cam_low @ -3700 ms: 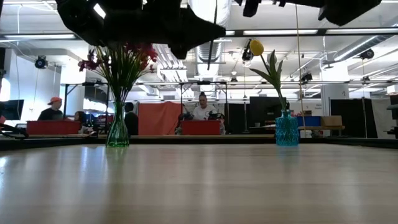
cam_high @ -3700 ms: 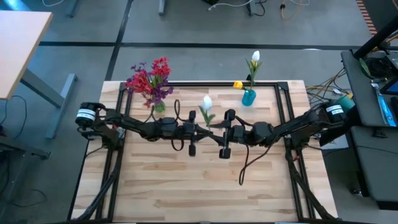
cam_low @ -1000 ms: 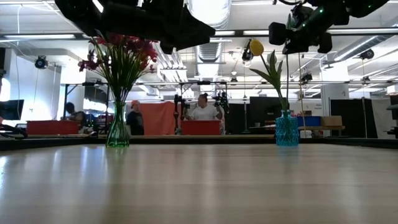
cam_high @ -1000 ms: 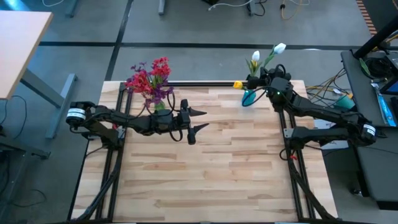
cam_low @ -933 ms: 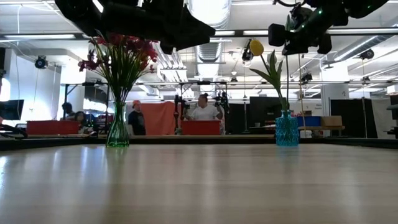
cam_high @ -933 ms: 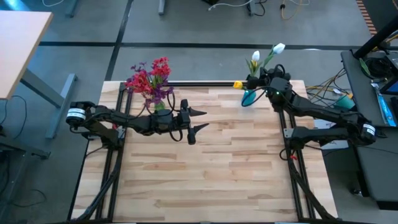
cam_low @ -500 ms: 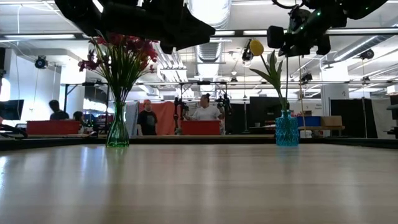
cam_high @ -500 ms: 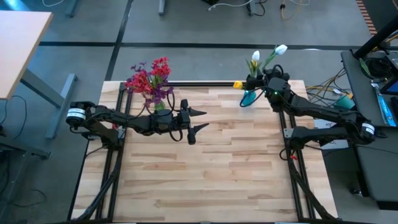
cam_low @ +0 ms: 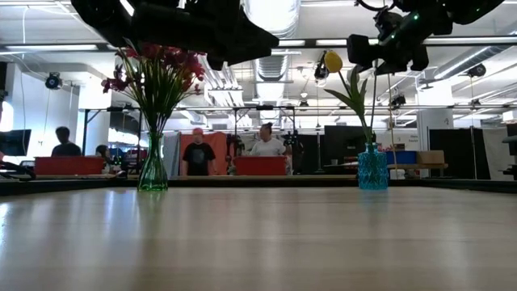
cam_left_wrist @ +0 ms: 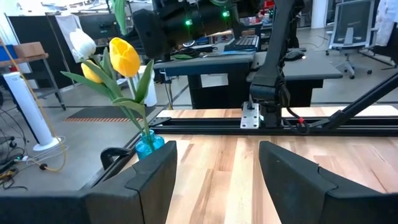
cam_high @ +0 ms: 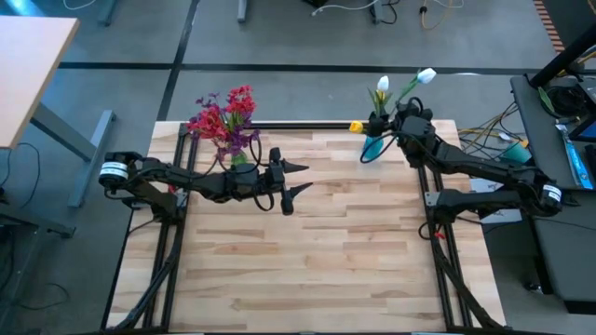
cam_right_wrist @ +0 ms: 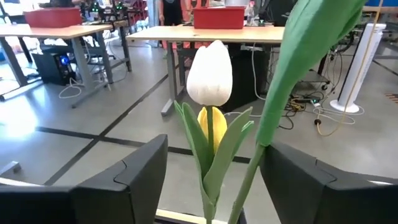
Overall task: Sort flowers into vase by color
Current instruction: Put the white tulip into the blue vase
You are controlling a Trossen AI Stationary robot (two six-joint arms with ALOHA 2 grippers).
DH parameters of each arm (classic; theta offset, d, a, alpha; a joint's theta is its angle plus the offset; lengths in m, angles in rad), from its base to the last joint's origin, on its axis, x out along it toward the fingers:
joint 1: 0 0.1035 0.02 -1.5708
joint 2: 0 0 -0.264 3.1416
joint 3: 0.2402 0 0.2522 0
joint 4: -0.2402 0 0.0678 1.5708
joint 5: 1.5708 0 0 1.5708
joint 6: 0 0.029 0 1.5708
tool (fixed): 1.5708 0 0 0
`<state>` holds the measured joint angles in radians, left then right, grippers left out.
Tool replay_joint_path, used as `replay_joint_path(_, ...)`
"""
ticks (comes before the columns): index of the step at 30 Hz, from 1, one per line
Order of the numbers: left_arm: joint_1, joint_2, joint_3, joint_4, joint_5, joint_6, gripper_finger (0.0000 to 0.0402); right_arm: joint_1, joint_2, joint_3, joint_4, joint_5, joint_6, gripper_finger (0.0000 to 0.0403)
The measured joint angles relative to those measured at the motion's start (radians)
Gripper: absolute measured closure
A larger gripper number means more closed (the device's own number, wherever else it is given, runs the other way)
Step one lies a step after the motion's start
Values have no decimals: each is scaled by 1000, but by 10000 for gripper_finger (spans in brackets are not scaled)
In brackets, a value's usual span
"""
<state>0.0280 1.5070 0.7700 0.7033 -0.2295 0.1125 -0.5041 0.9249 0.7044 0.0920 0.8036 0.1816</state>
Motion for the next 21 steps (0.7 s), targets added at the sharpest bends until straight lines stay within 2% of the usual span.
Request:
replay_joint_path(9,0,0,2,0,0,-2,190,0,0,4,-14,0,-53,178)
replay_joint_path(21,0,0,3,2,0,-2,190,0,0,7,-13,11,-90,172)
